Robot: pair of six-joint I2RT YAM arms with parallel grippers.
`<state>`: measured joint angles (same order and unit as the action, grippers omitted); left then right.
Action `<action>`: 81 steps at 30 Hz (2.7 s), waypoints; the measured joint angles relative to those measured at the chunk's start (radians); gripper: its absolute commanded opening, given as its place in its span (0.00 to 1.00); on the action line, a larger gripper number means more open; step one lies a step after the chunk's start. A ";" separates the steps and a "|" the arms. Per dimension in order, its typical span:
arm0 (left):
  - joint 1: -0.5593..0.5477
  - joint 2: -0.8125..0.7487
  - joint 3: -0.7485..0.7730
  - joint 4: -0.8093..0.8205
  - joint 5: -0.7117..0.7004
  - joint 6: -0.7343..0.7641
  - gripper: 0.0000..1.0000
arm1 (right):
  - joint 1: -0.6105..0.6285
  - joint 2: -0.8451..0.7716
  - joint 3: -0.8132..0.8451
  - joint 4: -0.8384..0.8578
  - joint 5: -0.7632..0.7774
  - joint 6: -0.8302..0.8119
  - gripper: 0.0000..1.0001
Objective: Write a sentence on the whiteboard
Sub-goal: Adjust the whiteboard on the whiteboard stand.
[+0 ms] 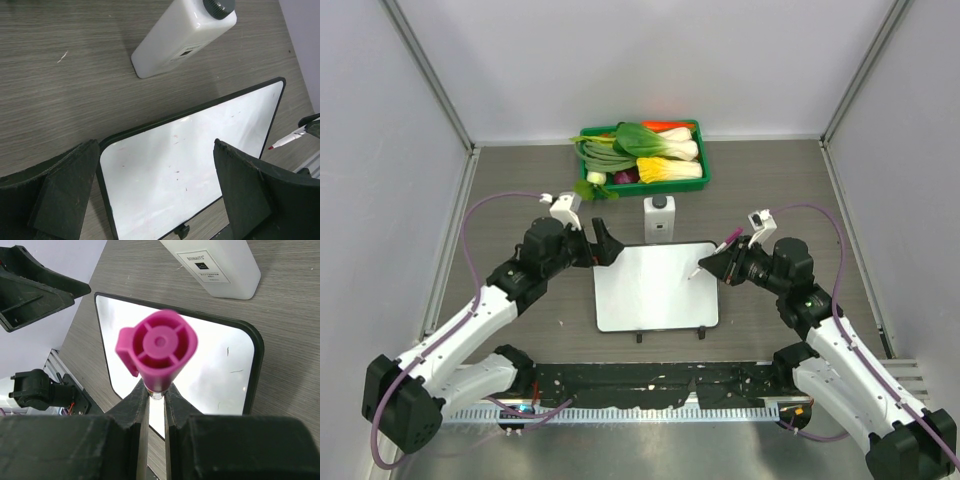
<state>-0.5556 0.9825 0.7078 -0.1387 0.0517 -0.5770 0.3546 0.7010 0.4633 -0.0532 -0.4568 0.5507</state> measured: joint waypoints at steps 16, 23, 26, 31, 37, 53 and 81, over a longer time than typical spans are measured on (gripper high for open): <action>0.172 0.083 -0.024 -0.143 0.086 -0.026 1.00 | 0.000 0.021 -0.011 0.029 0.006 -0.001 0.01; 0.354 0.060 -0.218 0.078 0.366 -0.149 1.00 | 0.000 0.006 -0.020 0.028 0.006 -0.004 0.01; 0.360 0.062 -0.284 0.219 0.457 -0.192 0.98 | 0.000 -0.003 -0.021 0.029 -0.002 -0.004 0.01; 0.360 0.092 -0.359 0.434 0.556 -0.254 0.93 | 0.000 -0.009 -0.021 0.029 -0.013 -0.003 0.01; 0.360 0.113 -0.388 0.582 0.628 -0.279 0.77 | 0.000 -0.008 -0.021 0.035 -0.016 -0.002 0.01; 0.344 0.224 -0.422 0.718 0.679 -0.211 0.13 | 0.000 0.050 -0.023 0.115 -0.031 0.020 0.01; 0.246 0.514 -0.380 1.153 0.837 -0.278 0.05 | 0.000 0.076 -0.025 0.165 -0.053 0.034 0.02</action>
<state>-0.3092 1.4963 0.3275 1.0142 0.8886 -0.8551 0.3546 0.7769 0.4385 0.1116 -0.5102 0.5850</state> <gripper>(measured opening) 0.053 0.173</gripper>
